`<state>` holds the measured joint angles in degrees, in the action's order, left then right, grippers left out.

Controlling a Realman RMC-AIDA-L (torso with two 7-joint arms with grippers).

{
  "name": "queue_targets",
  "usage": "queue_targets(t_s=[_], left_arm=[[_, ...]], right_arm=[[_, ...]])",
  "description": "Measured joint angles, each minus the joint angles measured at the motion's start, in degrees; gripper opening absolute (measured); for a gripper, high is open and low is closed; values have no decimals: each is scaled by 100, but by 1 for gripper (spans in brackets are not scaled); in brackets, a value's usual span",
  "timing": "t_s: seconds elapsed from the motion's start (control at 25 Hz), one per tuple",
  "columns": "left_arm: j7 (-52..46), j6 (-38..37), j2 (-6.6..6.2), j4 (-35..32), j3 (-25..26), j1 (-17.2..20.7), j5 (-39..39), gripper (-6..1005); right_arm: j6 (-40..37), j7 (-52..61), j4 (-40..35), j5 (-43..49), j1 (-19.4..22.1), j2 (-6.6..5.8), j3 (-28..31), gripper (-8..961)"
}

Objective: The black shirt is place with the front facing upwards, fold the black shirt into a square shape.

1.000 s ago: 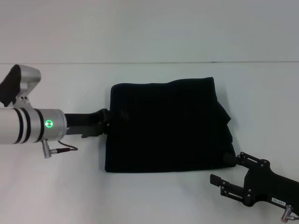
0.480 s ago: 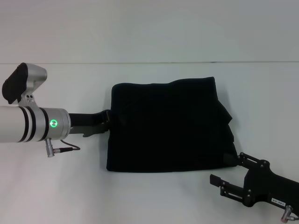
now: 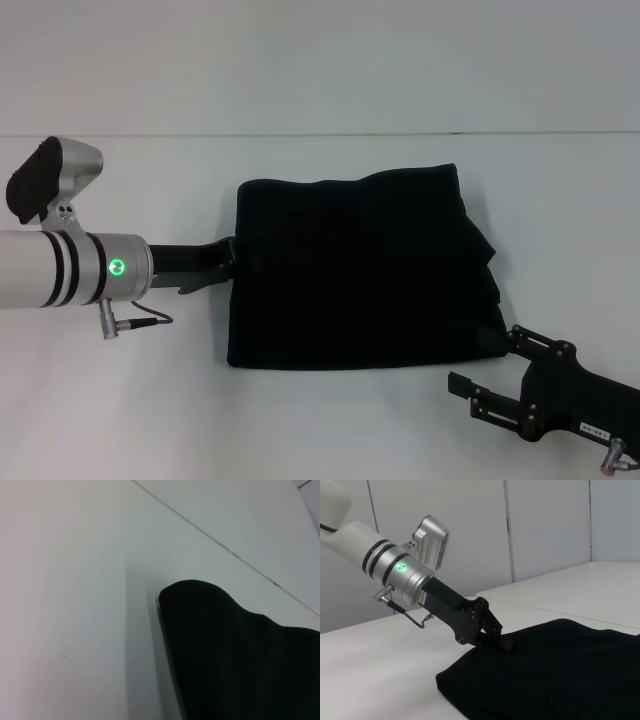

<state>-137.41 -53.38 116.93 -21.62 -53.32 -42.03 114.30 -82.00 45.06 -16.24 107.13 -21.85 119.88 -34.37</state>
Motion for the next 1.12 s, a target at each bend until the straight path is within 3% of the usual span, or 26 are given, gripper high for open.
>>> queue_targets(t_s=[0.12, 0.36, 0.56, 0.88, 1.12], left_arm=[[4, -14, -25, -5, 22, 31, -24, 60], [49, -59, -95, -55, 246, 188, -60, 67], [225, -171, -63, -103, 438, 223, -65, 73], [1345, -1017, -34, -139, 1557, 355, -95, 83], [2355, -2301, -142, -640, 2040, 806, -227, 322]], right_arm=[[0, 1, -1, 0, -2, 0, 13, 768], [4, 2, -3, 0, -12, 0, 29, 767], [11, 2, -4, 0, -40, 0, 15, 767], [38, -2, -1, 0, -48, 0, 22, 768], [44, -23, -9, -30, -72, 0, 50, 768]])
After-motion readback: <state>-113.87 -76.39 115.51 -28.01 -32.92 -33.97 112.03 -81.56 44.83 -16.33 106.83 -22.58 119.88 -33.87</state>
